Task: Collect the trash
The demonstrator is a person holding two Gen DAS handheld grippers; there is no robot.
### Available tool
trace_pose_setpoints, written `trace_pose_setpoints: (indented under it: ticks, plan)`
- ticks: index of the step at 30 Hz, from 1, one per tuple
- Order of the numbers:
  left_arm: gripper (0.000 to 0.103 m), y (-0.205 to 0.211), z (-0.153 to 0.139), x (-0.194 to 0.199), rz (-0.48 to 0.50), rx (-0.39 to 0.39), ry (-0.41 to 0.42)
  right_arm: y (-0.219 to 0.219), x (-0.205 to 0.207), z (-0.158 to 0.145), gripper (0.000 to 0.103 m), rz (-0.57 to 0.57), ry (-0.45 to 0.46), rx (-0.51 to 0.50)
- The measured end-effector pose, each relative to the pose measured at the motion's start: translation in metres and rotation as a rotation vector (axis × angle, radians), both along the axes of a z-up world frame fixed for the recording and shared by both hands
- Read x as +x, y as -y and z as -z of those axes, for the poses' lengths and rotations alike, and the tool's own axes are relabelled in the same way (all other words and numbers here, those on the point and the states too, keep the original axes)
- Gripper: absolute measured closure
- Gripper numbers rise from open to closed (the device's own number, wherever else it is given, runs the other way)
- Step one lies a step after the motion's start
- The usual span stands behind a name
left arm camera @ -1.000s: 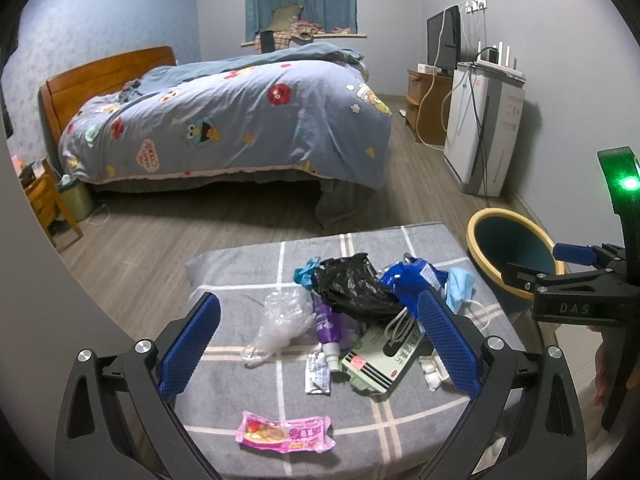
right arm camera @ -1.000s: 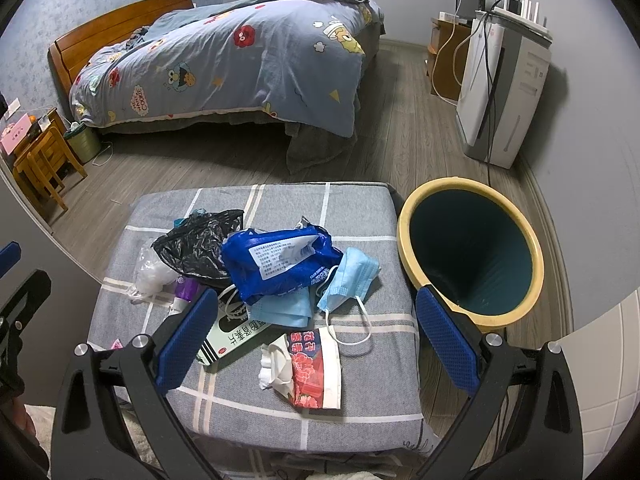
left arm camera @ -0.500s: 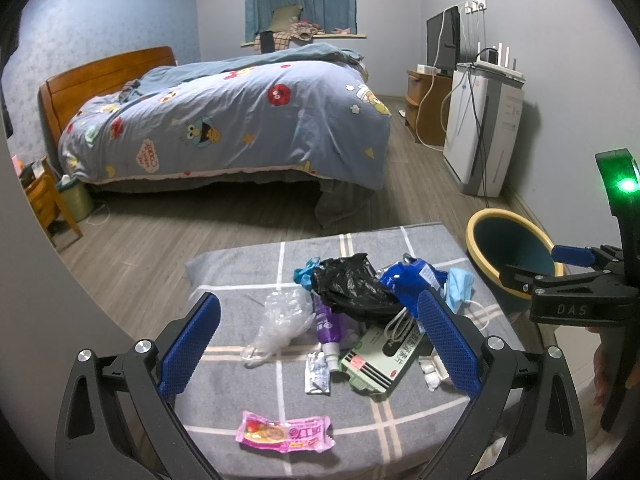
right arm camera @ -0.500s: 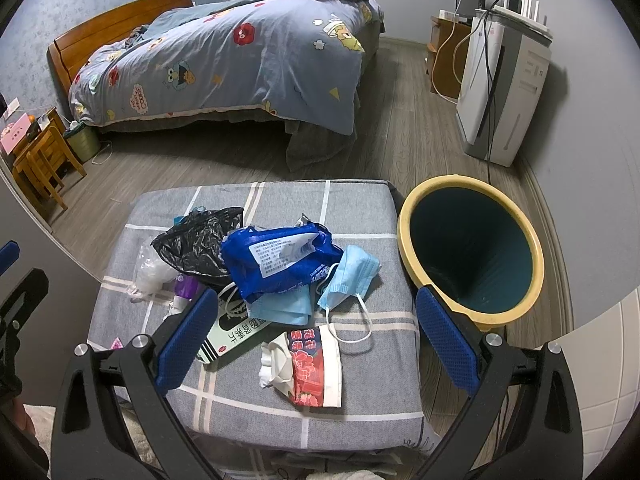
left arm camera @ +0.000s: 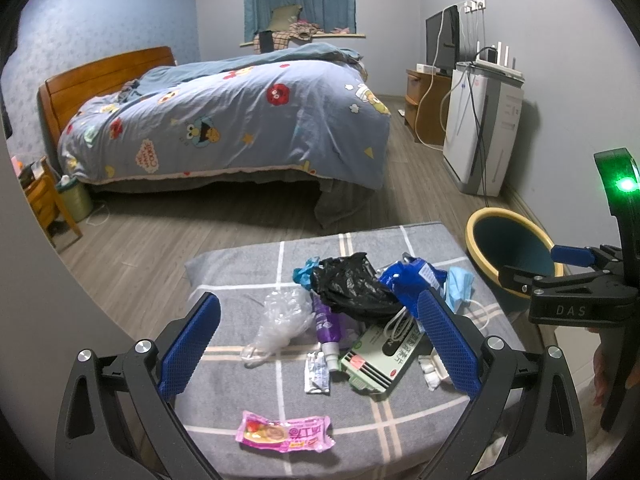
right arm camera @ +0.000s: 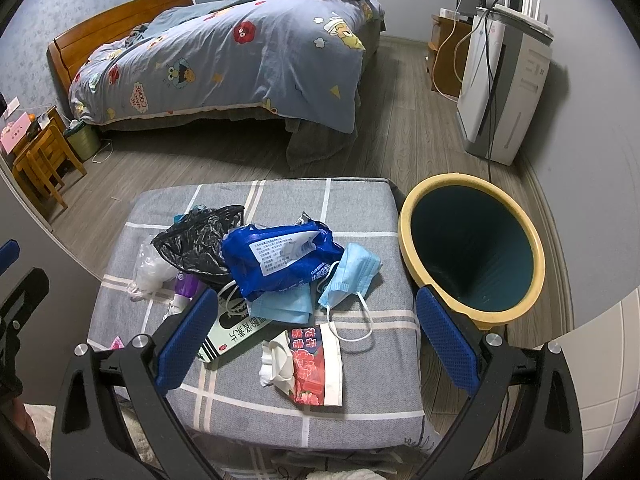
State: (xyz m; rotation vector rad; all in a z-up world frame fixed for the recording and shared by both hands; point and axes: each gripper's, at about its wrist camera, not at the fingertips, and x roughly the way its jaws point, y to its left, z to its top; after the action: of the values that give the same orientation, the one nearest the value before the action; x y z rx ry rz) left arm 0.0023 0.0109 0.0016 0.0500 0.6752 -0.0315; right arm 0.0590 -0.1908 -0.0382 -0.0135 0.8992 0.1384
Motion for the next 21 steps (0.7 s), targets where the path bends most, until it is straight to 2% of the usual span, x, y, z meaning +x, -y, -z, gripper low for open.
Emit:
trace_pose_setpoints:
  ticks: [12,18,21]
  plan:
    - [0.005,0.004,-0.001,0.001,0.010,0.000,-0.005,-0.001,0.000,0.008,0.005,0.015,-0.024,0.016]
    - [0.005,-0.006,-0.001,0.013,0.018,-0.024,-0.003,0.002,0.010,0.010,0.005,0.042,-0.035,0.030]
    - [0.005,-0.011,-0.004,0.025,0.006,0.010,0.016,0.002,0.024,0.010,0.005,0.048,-0.028,0.023]
